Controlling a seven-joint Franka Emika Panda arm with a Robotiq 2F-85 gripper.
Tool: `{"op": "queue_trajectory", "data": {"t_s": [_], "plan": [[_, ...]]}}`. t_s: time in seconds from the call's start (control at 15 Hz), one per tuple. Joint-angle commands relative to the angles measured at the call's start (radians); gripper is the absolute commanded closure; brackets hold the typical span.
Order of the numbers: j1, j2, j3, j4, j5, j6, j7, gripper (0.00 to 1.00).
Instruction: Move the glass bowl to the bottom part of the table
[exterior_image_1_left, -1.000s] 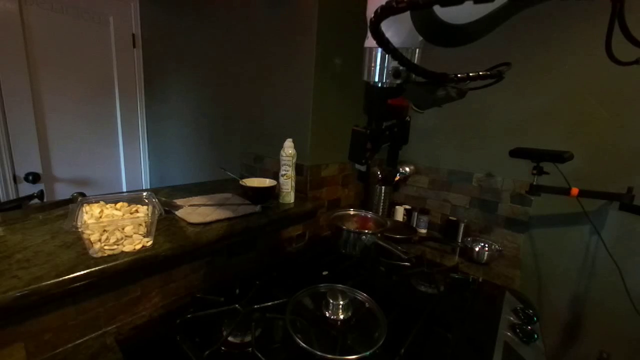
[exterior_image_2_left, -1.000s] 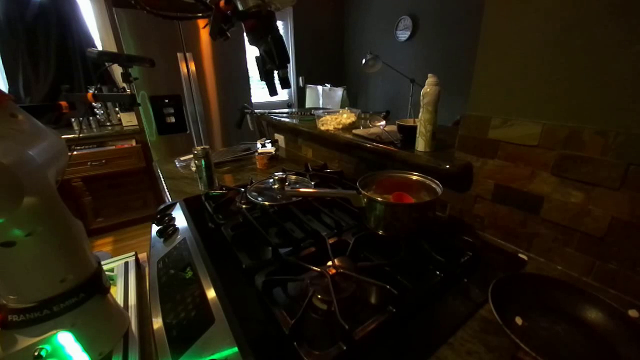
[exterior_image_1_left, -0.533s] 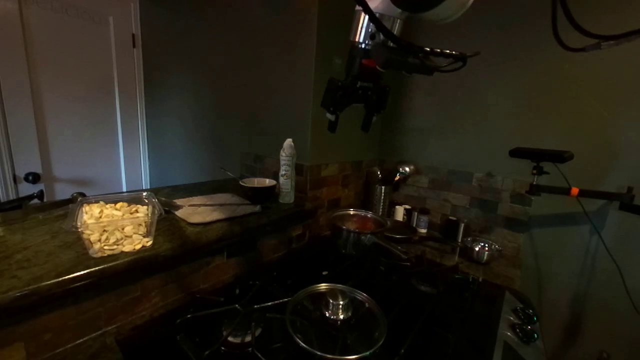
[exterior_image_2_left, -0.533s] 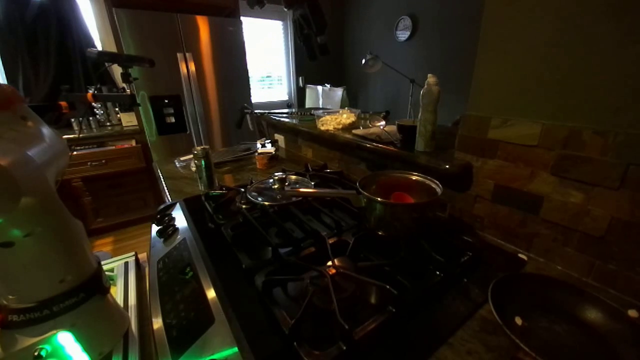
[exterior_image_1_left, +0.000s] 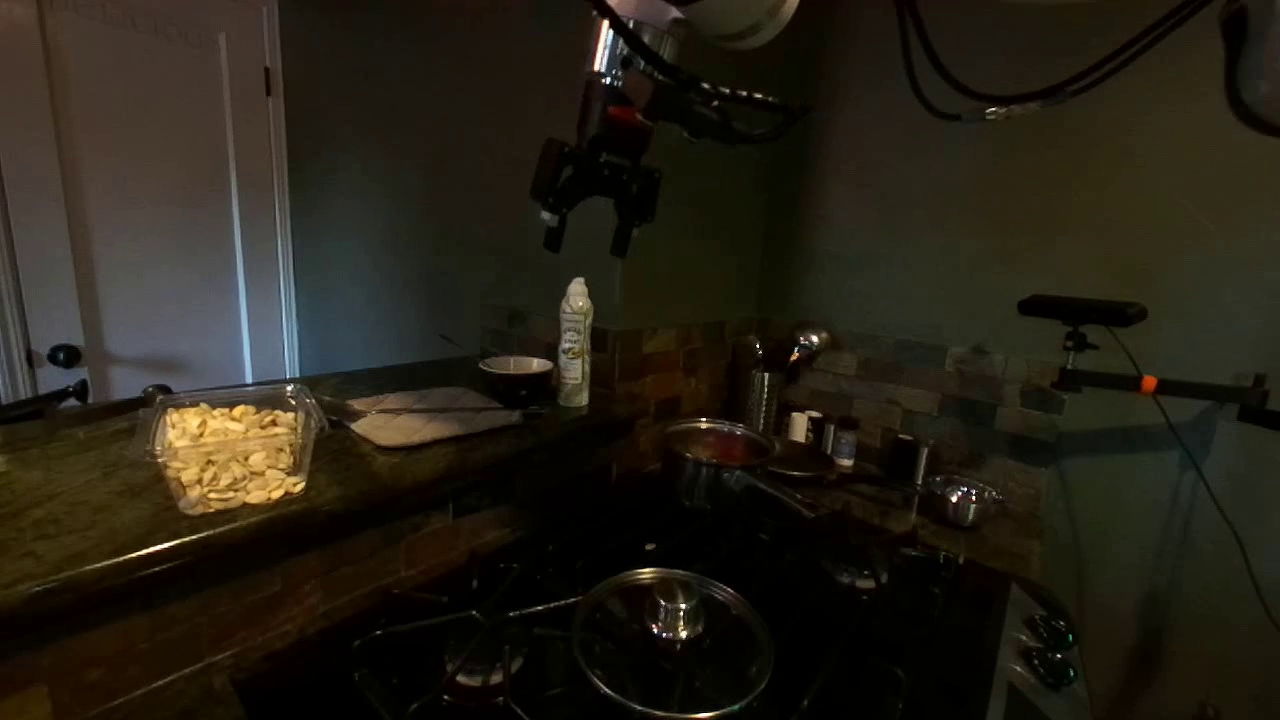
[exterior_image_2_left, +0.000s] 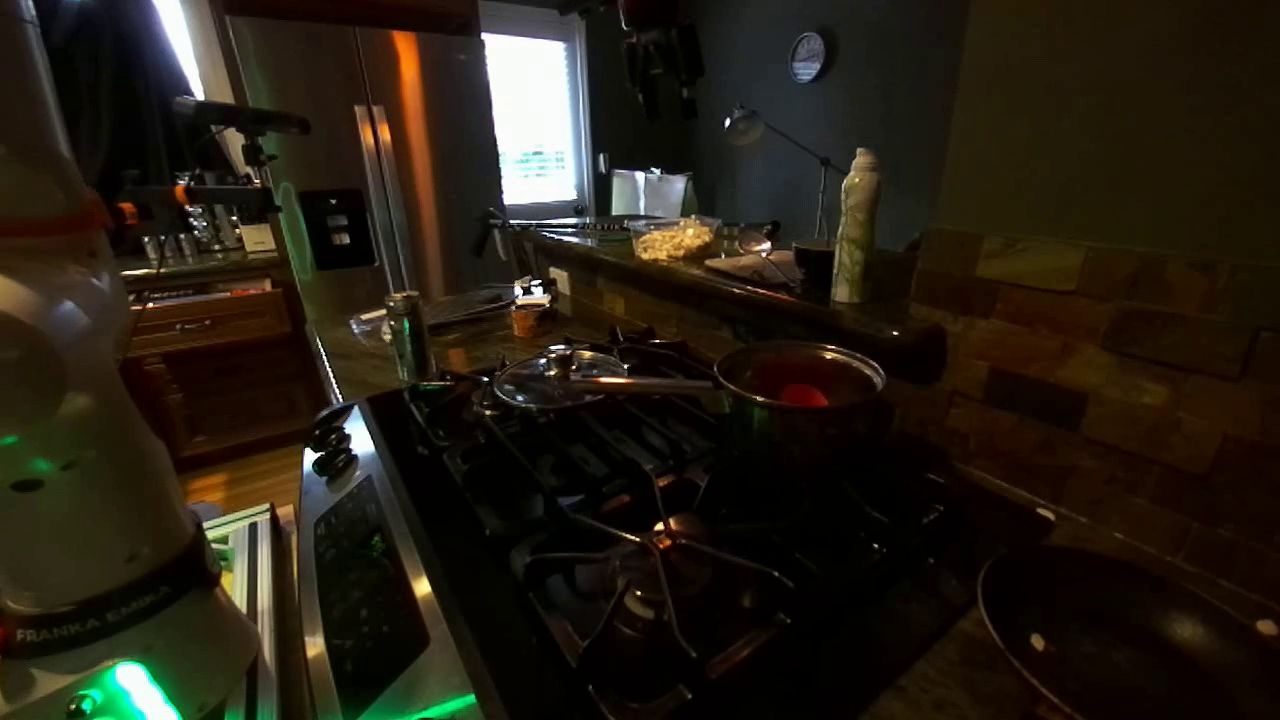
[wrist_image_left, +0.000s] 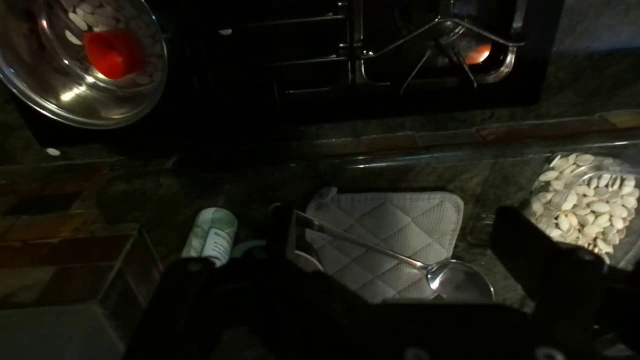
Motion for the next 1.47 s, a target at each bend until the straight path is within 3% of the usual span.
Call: {"op": "queue_trajectory", "data": {"t_s": [0.0,0.33,0.47,0.73,1.0,1.13,1.4], "plan": [[0.032,0.029,-0.022,0.036,-0.002,-0.016,-0.007,0.0],[0.015,0.055,0.0,0.074,-0.008,-0.024,-0.02,0.0],[0.061,0.12,-0.008,0.132,0.029,-0.009,0.103,0.0],[0.178,0.257,0.015,0.234,-0.024,-0.042,0.34,0.0],[0.295,0.437,-0.014,0.379,-0.064,0.039,0.602,0.0],[0.3,0.506,-0.032,0.451,-0.056,0.087,0.618,0.0],[0.255,0.599,-0.067,0.605,-0.042,0.072,0.439,0.0]]}}
